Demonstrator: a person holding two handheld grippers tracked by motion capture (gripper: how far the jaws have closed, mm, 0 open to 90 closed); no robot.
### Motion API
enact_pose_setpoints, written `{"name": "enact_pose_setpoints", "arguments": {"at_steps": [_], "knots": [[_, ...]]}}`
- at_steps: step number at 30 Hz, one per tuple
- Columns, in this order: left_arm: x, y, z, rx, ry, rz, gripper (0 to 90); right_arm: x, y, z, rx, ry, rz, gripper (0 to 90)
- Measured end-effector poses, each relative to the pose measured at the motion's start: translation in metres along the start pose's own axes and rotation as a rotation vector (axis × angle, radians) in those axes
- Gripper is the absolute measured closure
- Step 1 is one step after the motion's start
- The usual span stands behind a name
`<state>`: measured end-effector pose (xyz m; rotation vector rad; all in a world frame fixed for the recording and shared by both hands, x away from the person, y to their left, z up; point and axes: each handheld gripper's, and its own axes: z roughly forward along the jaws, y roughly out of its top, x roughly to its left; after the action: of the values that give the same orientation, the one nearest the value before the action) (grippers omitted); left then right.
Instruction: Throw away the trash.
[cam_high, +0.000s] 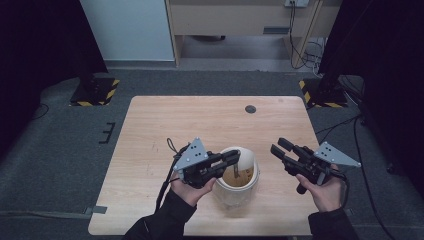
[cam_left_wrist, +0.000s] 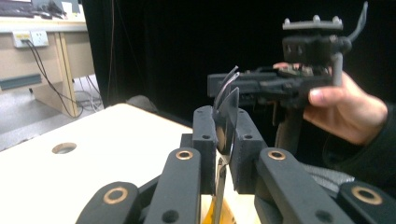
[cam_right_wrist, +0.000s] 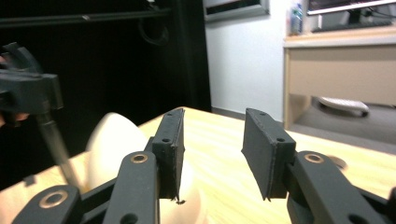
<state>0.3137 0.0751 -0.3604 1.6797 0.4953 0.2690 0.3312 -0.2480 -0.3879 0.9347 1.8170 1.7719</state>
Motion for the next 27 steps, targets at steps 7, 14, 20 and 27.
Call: {"name": "enact_pose_setpoints", "arguments": {"at_steps": [7,14,20,27], "knots": [[0.007,-0.023,0.009,0.035,0.004,0.004,73.5,-0.013,-0.010,-0.002,0.019,-0.042,0.013,56.1],[0.008,-0.027,-0.011,0.002,0.016,-0.010,56.4,-0.021,-0.018,0.000,0.049,-0.068,0.016,52.6],[0.011,-0.027,-0.045,-0.018,0.059,0.016,47.9,-0.033,-0.027,-0.003,0.084,-0.125,0.026,46.8],[0.029,-0.052,-0.085,0.053,0.163,-0.019,39.2,-0.049,-0.044,-0.003,0.149,-0.225,0.041,32.4]]}}
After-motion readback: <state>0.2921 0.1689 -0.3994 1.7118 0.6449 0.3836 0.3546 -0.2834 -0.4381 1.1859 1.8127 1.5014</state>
